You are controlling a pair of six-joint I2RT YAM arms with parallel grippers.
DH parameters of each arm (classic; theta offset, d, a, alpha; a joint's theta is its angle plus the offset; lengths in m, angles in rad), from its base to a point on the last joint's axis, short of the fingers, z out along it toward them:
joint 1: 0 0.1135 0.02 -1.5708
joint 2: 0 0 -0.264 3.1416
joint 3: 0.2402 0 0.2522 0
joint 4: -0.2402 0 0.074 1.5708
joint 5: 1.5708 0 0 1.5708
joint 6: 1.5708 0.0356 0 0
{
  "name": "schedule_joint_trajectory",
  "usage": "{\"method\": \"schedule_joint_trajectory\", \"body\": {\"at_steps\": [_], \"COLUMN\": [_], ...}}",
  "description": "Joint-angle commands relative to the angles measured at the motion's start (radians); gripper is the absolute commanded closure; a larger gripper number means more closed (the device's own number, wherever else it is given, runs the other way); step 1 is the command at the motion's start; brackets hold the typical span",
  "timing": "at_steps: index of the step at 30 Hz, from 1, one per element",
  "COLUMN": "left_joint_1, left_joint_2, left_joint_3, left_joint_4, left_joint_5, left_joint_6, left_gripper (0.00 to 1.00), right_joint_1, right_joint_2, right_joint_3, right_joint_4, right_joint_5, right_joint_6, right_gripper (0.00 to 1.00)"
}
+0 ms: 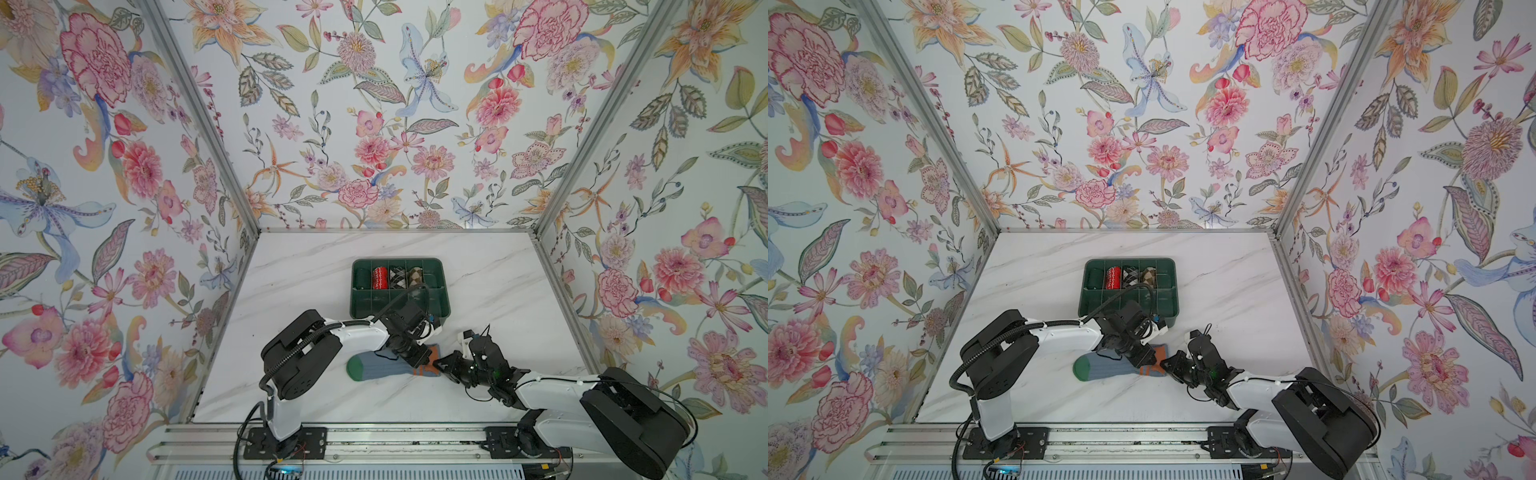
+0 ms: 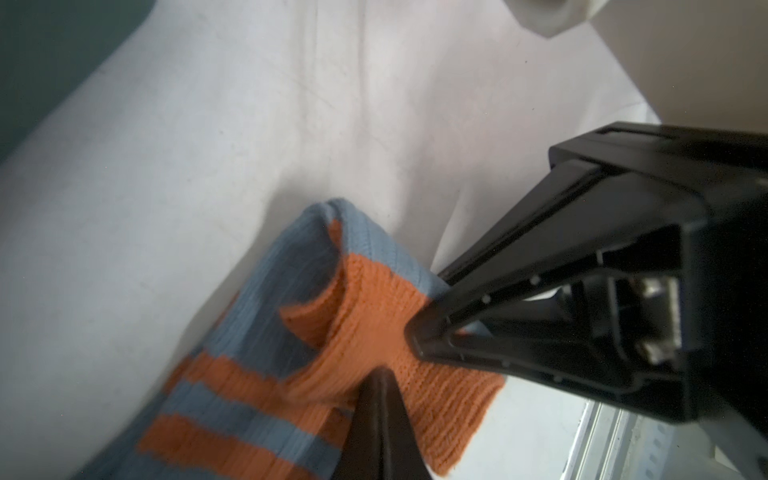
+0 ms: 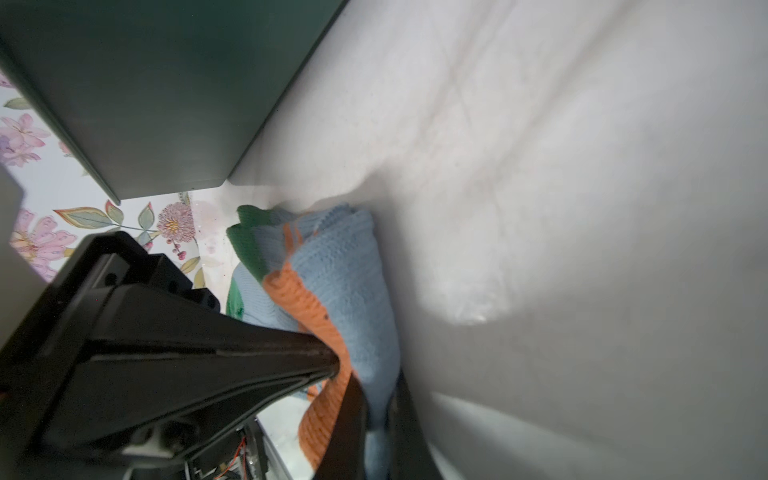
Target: Roll the socks
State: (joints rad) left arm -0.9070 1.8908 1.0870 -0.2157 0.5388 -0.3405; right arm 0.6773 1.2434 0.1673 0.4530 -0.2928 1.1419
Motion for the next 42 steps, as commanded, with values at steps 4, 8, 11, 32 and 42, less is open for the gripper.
{"method": "schedule_joint_trajectory", "body": {"at_steps": [4, 8, 11, 32, 42], "left_joint_1": [0.042, 0.080, 0.108, 0.135, 0.136], "left_joint_2": [-0.040, -0.125, -0.182, -0.303, -0.372], "left_joint_3": [0.009, 0.019, 0.009, -0.235, -0.222], "left_joint_4": [-0.100, -0.131, -0.151, -0.080, -0.108], "left_joint_5": [-0.040, -0.043, -0.047, -0.083, -0.088], "left_joint_6": [-0.005, -0.011, -0.014, -0.060, -0.071], "left_gripper": [1.00, 1.00, 1.00, 1.00, 1.00], "right_joint_1": [0.008, -0.001, -0.018, 0.103, 0.220], "right_joint_2": [-0.117, -0.211, -0.264, -0.188, 0.014], "right_joint_3": [0.064, 0.080, 0.074, 0.368, 0.514], "right_joint_4": [-0.350, -0.483, -0.546, -0.984, -1.110], "right_joint_5": [0.121, 0.149, 0.149, 0.458, 0.616], "right_joint_6": [-0.078, -0.098, -0.100, -0.188, -0.198], "right_gripper": [0.99, 1.00, 1.00, 1.00, 1.00]}}
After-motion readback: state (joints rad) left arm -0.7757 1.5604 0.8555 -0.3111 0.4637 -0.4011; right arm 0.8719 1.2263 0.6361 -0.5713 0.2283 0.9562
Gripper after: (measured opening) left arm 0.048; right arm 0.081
